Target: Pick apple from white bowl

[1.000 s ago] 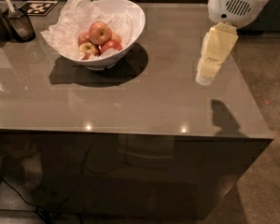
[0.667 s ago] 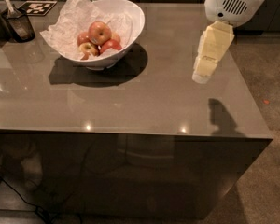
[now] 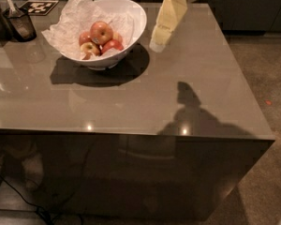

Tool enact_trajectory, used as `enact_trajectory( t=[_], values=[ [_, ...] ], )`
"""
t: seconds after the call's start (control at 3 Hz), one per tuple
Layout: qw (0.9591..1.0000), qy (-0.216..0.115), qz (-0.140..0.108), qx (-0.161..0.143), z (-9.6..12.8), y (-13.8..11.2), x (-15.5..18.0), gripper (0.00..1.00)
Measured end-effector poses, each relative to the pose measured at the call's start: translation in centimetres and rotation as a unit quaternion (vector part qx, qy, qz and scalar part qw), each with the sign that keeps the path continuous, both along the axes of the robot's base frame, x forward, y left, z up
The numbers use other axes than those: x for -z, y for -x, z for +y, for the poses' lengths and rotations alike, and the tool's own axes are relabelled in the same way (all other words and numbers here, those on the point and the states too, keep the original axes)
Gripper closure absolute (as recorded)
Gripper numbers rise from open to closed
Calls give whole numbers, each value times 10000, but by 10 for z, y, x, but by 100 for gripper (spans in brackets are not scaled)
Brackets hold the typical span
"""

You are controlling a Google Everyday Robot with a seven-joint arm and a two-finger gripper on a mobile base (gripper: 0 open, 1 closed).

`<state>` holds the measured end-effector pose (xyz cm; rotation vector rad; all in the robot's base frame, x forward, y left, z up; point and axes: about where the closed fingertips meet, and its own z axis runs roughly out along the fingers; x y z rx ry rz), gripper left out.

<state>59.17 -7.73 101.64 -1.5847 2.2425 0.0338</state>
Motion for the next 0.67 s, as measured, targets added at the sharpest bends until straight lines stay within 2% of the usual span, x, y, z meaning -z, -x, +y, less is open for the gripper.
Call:
enact_trajectory(
  t=[0.33, 0.67],
  values=[
    [9995, -149, -260, -38, 8, -7, -18, 0],
    [9995, -150, -261, -37, 8, -8, -18, 0]
  ],
)
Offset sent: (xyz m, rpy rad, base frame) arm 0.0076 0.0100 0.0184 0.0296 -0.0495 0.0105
